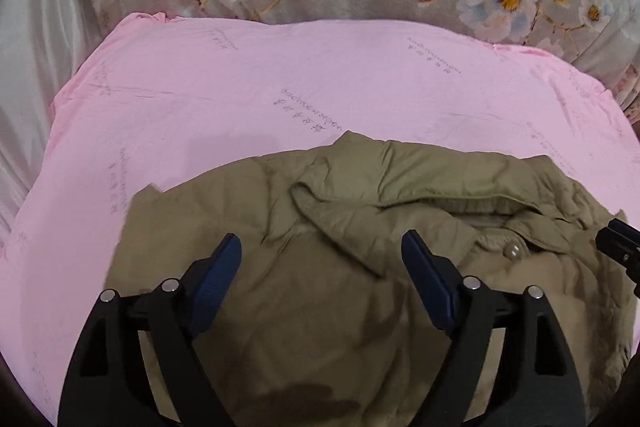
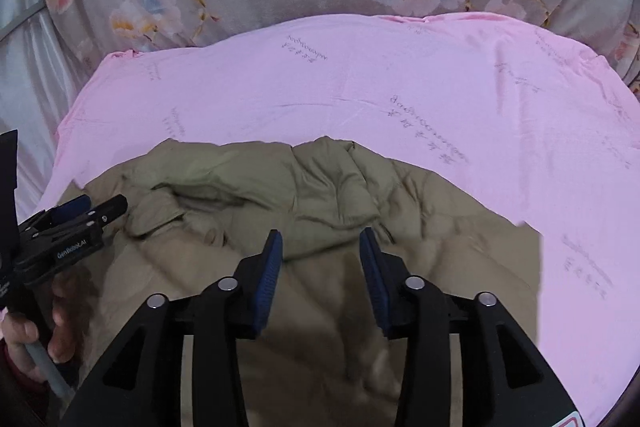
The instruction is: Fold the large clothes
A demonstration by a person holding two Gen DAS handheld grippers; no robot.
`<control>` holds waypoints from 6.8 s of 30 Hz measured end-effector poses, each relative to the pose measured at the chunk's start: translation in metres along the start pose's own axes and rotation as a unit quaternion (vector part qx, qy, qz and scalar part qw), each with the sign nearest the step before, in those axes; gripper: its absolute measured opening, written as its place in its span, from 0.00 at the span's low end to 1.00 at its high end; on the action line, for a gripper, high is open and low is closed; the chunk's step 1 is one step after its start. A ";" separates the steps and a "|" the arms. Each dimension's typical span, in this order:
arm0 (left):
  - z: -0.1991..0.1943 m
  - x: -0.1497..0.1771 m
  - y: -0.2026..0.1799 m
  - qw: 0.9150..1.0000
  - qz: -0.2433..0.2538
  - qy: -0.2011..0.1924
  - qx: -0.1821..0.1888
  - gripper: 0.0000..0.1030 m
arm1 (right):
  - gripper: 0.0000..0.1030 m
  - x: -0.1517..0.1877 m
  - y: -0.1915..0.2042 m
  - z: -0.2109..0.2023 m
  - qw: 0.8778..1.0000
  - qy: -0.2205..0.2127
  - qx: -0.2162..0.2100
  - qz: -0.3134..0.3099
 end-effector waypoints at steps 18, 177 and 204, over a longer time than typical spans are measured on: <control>-0.198 0.266 0.071 0.988 -0.088 0.093 0.085 0.82 | 0.67 0.258 -0.148 -0.206 0.980 0.121 -0.077 0.135; -0.018 0.025 -0.062 0.995 0.003 0.022 -0.101 0.85 | 0.29 0.065 0.058 0.046 0.996 -0.074 0.042 -0.017; -0.016 0.028 -0.061 0.994 0.002 0.039 -0.101 0.86 | 0.29 0.066 0.049 0.041 0.997 -0.071 0.020 0.003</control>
Point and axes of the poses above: each gripper's, at about its wrist camera, not at the fingertips, and z roughly the way its jaws point, y to its left, x to its underside, the point moved 4 cm from there along z, roughly the way its jaws point, and after that the axes turned 14 degrees about z, right-handed, at the moved point
